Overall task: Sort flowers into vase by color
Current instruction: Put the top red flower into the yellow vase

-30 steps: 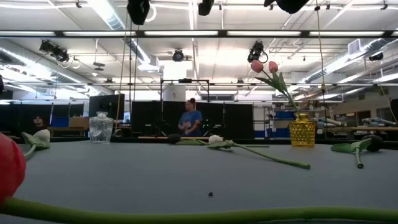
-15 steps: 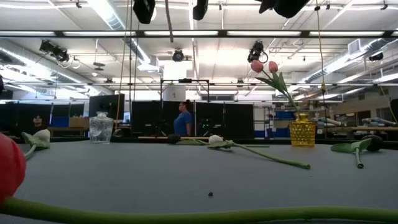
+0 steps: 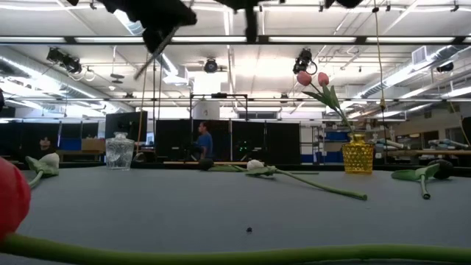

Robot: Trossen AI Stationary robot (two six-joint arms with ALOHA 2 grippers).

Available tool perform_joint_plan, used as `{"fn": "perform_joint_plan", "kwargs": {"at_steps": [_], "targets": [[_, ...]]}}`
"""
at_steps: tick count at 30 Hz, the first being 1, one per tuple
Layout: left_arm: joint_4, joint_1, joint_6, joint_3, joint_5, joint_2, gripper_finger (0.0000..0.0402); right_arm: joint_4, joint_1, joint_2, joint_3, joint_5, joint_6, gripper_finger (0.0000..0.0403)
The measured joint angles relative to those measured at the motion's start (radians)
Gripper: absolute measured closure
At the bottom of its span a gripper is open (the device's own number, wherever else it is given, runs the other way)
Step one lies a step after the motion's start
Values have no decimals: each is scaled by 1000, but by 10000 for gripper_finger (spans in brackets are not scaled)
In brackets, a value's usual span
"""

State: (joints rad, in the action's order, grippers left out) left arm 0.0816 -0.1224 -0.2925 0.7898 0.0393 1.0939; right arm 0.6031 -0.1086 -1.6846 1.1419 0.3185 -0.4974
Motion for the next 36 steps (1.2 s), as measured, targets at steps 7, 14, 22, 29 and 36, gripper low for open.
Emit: {"fn": "perform_joint_plan", "kwargs": {"at_steps": [7,14,22,29,36], "targets": [[180,3,-78,-4,157,1,271,-227,-45,148,-17,399,182,396],[193,3,-129,-3,183,-3,236,-342,-30,409,-214,760,236,396],[280,8,-134,-3,202,0,239,-322,54,704,-474,1007,368,392],[273,9,-146,-3,281,0,239,-112,284,830,-656,842,509,391],[269,88,-159,-3,263,0,239,56,532,806,-717,629,628,391]]}}
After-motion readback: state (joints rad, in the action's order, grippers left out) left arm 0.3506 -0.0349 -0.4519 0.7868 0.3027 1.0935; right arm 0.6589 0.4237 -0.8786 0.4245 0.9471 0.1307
